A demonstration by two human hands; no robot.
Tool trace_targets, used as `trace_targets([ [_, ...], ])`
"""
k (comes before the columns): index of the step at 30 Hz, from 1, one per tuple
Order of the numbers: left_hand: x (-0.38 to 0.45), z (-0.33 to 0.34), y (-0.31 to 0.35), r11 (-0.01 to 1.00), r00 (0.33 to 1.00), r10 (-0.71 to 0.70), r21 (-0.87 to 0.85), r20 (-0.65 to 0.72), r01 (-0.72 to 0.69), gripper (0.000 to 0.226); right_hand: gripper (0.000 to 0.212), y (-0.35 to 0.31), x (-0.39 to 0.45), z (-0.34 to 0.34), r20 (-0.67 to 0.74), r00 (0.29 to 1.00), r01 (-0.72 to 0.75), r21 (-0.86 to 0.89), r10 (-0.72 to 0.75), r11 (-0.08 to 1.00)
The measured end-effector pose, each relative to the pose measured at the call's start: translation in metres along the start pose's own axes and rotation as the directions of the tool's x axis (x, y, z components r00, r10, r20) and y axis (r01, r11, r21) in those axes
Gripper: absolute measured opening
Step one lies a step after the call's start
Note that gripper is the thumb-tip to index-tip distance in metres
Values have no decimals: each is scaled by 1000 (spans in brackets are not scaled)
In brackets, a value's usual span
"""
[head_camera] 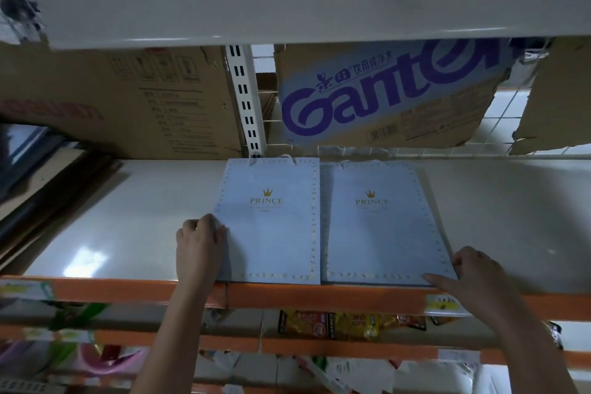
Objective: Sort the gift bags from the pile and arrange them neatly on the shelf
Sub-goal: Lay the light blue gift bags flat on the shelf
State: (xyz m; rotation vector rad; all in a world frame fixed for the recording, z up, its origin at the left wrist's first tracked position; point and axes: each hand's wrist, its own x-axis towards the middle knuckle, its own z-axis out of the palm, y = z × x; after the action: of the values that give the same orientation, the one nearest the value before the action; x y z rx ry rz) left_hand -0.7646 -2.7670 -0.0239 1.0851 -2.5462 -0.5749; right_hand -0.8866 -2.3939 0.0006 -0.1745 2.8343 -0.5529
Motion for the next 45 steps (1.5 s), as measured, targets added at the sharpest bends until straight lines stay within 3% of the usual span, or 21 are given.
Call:
trace_targets([
  [4,-2,-1,-2,999,999,-43,-18,-30,43,35,30,3,2,-3,-52,998,40,-49,-43,998],
  [7,0,-6,-5,997,997,-55,-53,-56,52,35,32,-3,4,-6,-199,977,75,-32,-80,997],
  [11,-4,-27,-13,1000,994,-11,-4,-108,10,36,34,-39,2,-4,-235,958,163,-21,-163,986],
  [16,-8,-67,-51,964,971,180,223,-158,-143,30,35,-119,-22,25,-230,902,361,-60,-365,931],
  [27,3,-184,-228,874,968,191,477,-163,-92,24,31,-351,-113,146,-85,663,744,-38,-744,667],
  [38,65,-266,-379,934,955,-94,306,-283,182,31,28,-554,-124,209,28,460,888,-19,-888,459],
  [45,142,-299,-416,941,888,-338,-123,-311,315,33,23,-664,-88,218,19,455,889,52,-891,455],
])
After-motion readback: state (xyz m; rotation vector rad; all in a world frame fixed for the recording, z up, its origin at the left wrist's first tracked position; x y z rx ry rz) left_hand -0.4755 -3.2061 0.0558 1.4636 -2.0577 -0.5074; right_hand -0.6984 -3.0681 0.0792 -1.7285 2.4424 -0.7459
